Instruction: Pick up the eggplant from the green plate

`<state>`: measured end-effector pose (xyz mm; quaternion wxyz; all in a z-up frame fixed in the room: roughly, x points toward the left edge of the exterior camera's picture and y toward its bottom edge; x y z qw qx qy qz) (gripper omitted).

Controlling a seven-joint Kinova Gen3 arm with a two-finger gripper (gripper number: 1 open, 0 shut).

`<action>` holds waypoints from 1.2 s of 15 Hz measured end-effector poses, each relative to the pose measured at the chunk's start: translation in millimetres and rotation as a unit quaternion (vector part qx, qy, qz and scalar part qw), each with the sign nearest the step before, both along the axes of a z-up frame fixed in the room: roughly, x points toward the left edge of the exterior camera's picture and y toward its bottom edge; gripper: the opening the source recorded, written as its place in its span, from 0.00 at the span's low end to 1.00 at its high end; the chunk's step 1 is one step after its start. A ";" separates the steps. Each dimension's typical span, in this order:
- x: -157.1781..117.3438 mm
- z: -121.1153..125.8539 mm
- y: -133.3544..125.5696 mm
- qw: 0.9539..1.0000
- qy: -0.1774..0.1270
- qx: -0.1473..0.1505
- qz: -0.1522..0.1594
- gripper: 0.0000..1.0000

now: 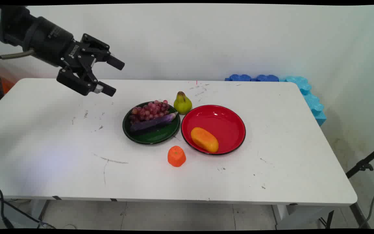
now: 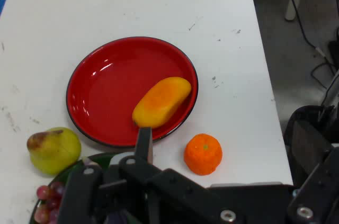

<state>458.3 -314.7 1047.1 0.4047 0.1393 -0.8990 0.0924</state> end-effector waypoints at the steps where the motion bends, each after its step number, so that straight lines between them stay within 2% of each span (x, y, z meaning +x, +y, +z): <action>1: -0.2 -1.4 -1.0 1.000 0.000 0.006 0.004 1.00; 4: -1.7 -5.2 -3.1 1.000 0.000 0.019 0.009 1.00; 7: -4.3 -7.9 -4.0 0.999 0.005 0.042 0.028 1.00; 11: -12.9 -10.3 -11.5 0.998 0.002 0.048 0.050 1.00; 16: -21.7 -18.1 -37.1 0.995 -0.047 0.040 0.084 1.00; 18: -23.6 -23.4 -49.5 0.992 -0.072 0.038 0.101 1.00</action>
